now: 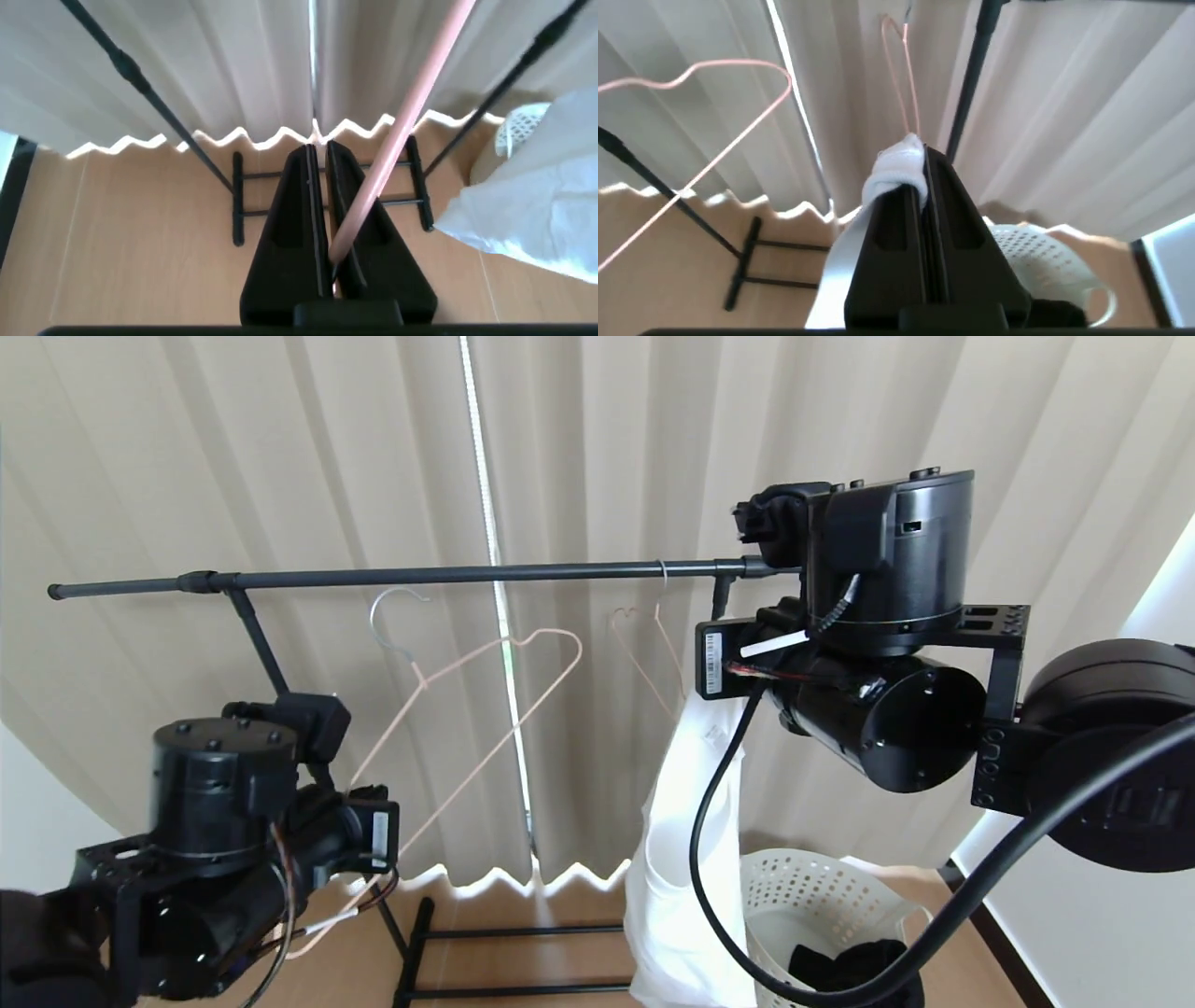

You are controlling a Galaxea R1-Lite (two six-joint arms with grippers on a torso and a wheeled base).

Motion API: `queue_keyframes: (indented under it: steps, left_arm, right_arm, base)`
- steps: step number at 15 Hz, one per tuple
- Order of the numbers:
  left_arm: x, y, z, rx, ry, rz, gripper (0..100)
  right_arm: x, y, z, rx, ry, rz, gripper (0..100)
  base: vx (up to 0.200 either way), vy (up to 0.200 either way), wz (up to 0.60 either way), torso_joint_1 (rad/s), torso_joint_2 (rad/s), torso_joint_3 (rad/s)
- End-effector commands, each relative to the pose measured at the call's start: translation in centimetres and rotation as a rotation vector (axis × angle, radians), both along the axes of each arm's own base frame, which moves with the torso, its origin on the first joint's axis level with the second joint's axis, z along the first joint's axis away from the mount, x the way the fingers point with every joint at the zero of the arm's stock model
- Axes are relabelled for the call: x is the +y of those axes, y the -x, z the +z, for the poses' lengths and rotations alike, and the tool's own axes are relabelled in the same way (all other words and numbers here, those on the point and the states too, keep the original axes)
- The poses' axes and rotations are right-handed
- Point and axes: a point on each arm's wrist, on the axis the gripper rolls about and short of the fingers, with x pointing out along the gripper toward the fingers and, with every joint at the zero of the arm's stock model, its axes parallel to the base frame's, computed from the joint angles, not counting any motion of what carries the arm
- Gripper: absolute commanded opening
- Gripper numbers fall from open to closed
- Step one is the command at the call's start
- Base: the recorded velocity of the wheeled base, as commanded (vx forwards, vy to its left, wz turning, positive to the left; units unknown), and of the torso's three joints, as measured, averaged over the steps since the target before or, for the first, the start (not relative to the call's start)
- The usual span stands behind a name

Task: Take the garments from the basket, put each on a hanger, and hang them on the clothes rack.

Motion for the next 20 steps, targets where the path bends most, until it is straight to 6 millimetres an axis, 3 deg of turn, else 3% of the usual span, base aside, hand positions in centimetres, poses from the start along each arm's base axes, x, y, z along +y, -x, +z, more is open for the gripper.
queue_keyframes:
  steps: [1,2,5,9,11,16,20]
  left_arm:
    - [1.7,3.7,-0.7,-0.027,0.025,-0.094,0]
    - [2.3,5.2,-1.3,-0.027,0.016,-0.171,0]
    - [2.4,6.4,-2.0,-0.018,0.006,-0.241,0]
    - [1.3,7.7,-1.6,-0.047,0.020,-0.338,0]
    - [1.7,8.4,-1.8,-0.050,0.022,-0.345,0]
    - [1.3,8.2,-1.9,-0.026,0.044,-0.412,0]
    - [0.7,7.6,-2.0,-0.014,0.050,-0.412,0]
  right_arm:
    - [-0.3,0.3,0.5,-0.015,0.045,-0.014,0]
    - [-0.3,0.1,0.3,-0.030,0.132,-0.072,0]
    - [-0.5,-0.8,-0.4,-0.017,0.194,-0.119,0]
    - [-1.2,-1.3,-1.7,0.007,0.191,-0.148,0]
    - [-1.1,-1.5,-1.8,0.005,0.177,-0.153,0]
    - [-0.4,-2.7,-2.3,-0.011,0.162,-0.166,0]
    - [-0.2,-2.5,-2.4,-0.010,0.160,-0.156,0]
  base:
    - [0.000,0.000,0.00,0.000,0.00,0.000]
    - [0.000,0.000,0.00,0.000,0.00,0.000]
    - [0.000,0.000,0.00,0.000,0.00,0.000]
    - [0.000,0.000,0.00,0.000,0.00,0.000]
    - [0.000,0.000,0.00,0.000,0.00,0.000]
    - [0.000,0.000,0.00,0.000,0.00,0.000]
    - [0.000,0.000,0.00,0.000,0.00,0.000]
